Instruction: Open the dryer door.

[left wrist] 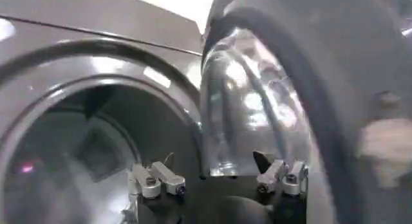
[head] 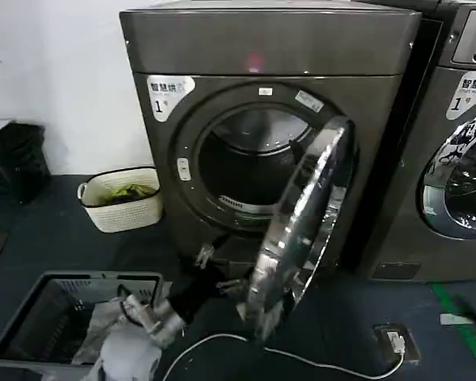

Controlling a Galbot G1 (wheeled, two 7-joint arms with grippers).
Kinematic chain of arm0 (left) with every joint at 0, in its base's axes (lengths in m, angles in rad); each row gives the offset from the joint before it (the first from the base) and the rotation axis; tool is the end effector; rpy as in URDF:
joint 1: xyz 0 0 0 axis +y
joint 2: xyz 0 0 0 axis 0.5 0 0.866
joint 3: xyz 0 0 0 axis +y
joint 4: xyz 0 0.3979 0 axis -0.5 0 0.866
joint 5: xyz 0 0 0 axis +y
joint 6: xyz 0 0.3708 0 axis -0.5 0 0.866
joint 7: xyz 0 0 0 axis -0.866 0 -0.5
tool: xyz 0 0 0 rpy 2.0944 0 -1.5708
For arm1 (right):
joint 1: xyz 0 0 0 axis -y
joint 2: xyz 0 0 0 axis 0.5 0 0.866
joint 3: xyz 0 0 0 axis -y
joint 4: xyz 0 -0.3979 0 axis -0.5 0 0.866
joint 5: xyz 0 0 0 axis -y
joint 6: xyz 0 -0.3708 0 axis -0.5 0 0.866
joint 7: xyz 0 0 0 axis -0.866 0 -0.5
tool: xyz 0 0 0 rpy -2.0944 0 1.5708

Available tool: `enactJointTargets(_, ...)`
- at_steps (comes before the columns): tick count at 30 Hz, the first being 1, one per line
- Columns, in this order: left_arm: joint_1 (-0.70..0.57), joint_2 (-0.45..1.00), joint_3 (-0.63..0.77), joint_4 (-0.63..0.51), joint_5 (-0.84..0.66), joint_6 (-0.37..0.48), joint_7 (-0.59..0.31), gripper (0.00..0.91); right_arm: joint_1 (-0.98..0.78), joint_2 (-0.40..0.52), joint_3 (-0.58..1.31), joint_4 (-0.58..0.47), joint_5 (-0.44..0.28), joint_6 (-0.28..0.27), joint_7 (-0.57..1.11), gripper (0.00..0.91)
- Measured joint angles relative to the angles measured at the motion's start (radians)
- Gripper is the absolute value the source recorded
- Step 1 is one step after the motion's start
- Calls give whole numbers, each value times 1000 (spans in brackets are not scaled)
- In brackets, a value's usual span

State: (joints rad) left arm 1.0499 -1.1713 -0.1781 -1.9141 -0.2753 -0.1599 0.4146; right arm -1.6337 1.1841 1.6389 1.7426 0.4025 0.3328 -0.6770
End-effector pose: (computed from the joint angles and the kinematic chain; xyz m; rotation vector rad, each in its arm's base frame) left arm 0.3277 -0.0027 -0.2985 1.1640 2.5380 0.1414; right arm 0.0309 -0.4300 -0.2439 0.2454 2.8671 -0.8355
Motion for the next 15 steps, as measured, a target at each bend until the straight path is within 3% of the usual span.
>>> enactJointTargets(2,-23,-3,21,13,-3,1,0,907,-7,31,65,8,-59,-65,123,907)
enactJointTargets(4,-47,-10,45,28,-4,0,0,907,-8,60,128,11,-74,-145,241,907)
enactJointTargets(6,-70,-18,67,41,-4,0,0,907,-7,86,186,6,-113,-192,348,907)
enactJointTargets(11,-133,-43,130,85,-8,-1,-2,907,-8,132,283,-19,-187,-237,521,907)
enactJointTargets(15,-193,-67,193,125,-6,-1,-2,907,-8,143,334,-45,-209,-224,617,907)
